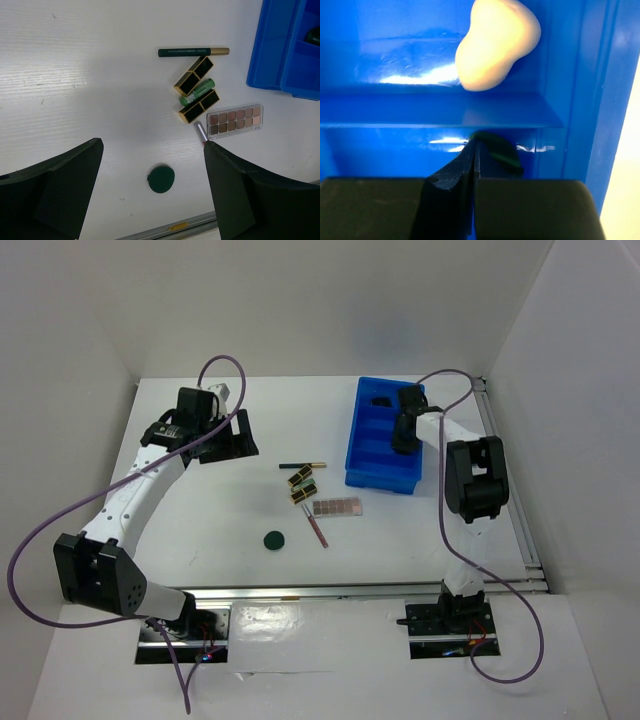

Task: Organize the makeup

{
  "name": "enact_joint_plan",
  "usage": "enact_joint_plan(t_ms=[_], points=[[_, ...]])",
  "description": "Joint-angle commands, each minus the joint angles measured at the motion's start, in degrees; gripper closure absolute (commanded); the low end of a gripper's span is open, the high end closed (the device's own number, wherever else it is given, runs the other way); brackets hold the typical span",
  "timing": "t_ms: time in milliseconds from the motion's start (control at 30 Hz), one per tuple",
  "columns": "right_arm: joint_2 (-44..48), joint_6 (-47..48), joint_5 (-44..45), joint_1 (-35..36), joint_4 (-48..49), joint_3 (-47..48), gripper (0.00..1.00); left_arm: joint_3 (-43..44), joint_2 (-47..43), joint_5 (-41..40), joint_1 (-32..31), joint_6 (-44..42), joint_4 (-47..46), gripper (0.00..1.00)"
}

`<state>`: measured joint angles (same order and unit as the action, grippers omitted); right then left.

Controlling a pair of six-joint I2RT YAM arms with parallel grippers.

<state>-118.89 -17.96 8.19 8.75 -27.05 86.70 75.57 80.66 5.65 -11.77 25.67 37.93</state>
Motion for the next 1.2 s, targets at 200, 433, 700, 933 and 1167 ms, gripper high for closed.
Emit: enact_joint_plan(t_ms=[200, 433, 700, 933, 1167], points=[[14.03, -0.24, -1.59, 1.35, 0.67, 4.89, 1.00, 1.16, 0.20, -0.46, 0.26, -0.01, -0.75, 0.04], [15.97, 0.29, -1.59, 1.35, 0.68, 5.41, 1.00, 1.16, 0.20, -0.46, 0.26, -0.01, -0.75, 0.04], [10.79, 1.52, -6.16, 1.35, -4.06, 7.35, 0.49, 0.63, -0.33, -1.08, 0.26, -0.01, -0.75, 0.04], [9.74, -1.12, -7.22, 3.02, -3.54, 3.39, 0.42, 5.63, 2.39, -0.56, 0.26, 0.52, 4.14, 0.04], [4.90, -4.98, -6.08, 4.17, -7.49, 7.43, 0.41, 16.19, 7.32, -1.96, 0.26, 1.75, 14.00, 0.04]])
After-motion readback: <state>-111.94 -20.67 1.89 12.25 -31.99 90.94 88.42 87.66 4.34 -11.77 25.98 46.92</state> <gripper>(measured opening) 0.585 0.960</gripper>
